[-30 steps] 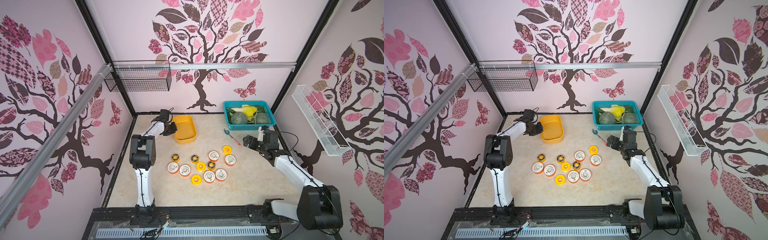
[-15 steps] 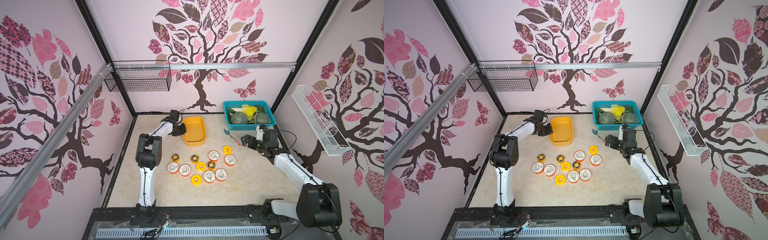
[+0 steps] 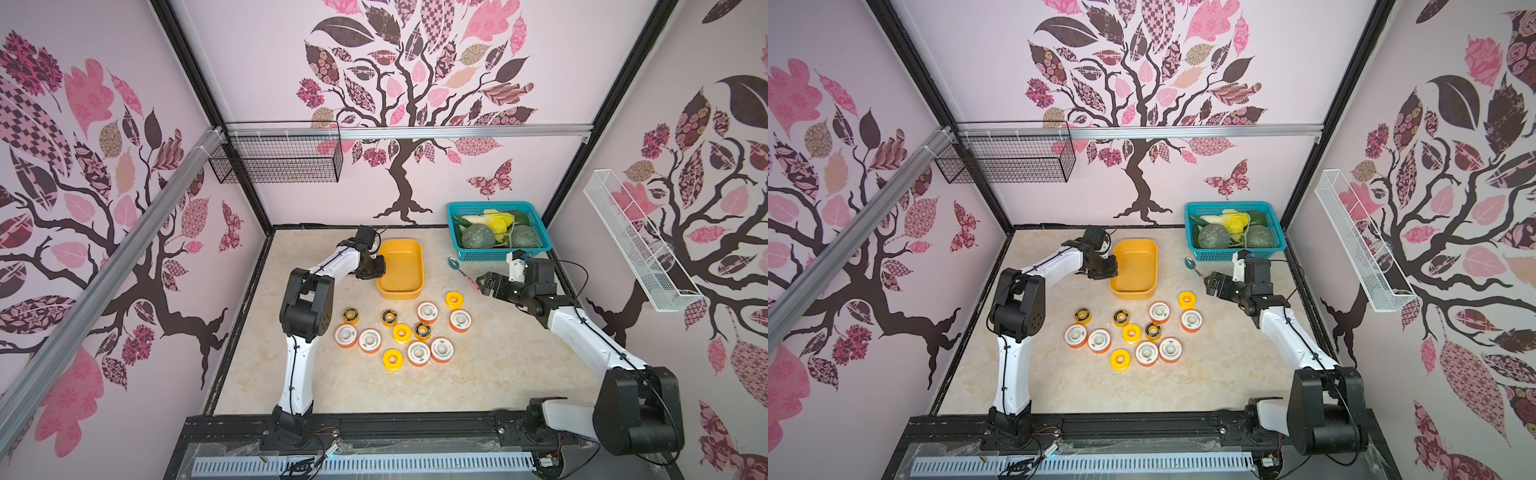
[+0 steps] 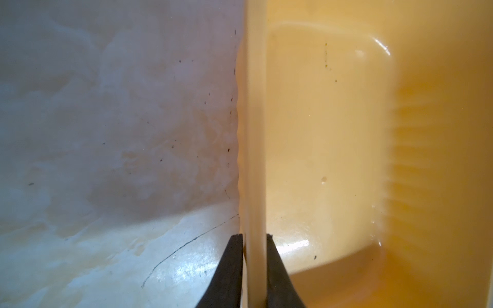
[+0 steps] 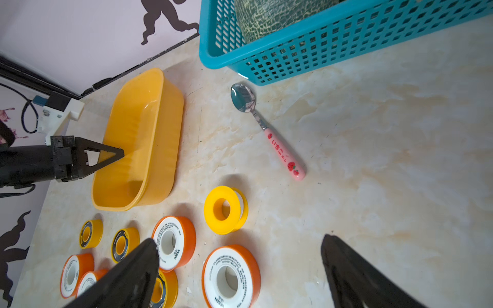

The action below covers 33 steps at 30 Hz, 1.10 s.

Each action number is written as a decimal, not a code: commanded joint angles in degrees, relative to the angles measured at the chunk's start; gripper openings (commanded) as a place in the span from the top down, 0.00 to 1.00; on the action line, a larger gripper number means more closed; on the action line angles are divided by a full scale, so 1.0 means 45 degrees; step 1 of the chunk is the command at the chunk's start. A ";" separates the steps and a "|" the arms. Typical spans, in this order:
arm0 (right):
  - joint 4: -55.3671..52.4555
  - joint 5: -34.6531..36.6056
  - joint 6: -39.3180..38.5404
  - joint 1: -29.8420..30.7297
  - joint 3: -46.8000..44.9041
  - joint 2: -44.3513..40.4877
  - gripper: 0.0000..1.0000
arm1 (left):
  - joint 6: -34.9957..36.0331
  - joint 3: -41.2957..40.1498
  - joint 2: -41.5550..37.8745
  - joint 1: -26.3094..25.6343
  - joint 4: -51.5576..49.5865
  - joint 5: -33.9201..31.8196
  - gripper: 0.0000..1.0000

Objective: Put the sealing tape into the storage box
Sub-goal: Move the storage box to the center of the board.

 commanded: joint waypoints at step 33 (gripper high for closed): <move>-0.2111 0.0639 -0.1179 0.4259 0.0406 0.0233 0.04 | 0.0031 -0.1733 -0.3103 -0.0524 -0.0208 -0.0294 0.49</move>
